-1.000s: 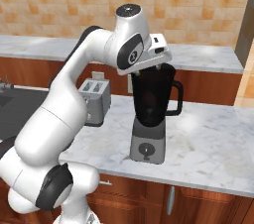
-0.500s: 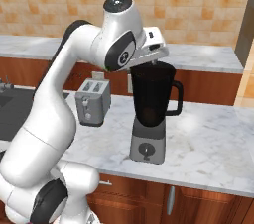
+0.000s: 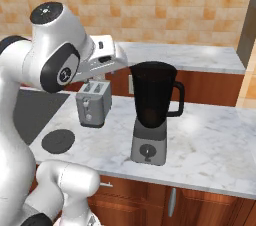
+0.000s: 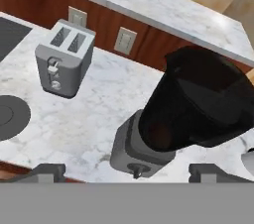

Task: Open the blender lid, put the mango in the blender, close the lid, and start the blender.

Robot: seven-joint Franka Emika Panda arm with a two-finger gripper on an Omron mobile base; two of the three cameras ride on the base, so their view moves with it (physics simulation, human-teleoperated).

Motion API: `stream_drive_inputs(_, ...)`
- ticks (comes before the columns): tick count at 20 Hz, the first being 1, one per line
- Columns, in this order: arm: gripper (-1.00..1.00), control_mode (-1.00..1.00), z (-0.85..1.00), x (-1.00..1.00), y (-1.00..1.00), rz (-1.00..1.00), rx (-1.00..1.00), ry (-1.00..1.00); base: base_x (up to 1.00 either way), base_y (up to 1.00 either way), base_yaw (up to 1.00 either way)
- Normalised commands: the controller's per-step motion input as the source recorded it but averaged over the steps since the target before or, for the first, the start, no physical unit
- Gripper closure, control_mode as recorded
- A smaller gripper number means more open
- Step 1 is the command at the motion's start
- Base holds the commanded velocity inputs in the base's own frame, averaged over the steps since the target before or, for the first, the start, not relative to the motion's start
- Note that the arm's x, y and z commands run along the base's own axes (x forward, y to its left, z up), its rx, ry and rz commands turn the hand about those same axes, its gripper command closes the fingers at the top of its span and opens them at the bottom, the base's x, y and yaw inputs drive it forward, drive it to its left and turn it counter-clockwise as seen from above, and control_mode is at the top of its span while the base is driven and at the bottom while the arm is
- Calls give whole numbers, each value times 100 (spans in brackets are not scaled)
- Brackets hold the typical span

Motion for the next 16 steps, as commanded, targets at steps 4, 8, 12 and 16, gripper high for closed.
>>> stream_drive_inputs(4, -100, -100, -41, -54, 100, -1, 0, 1, 0, 0, 0)
stream_drive_inputs(8, -100, -100, -83, -42, 100, -1, 0, 0, 0, 0, 0)
stream_drive_inputs(12, -100, -100, -99, -27, 100, -4, 0, 4, 0, 0, 0)
stream_drive_inputs(16, -100, -100, -94, -4, 100, 0, -2, 13, 0, 0, 0)
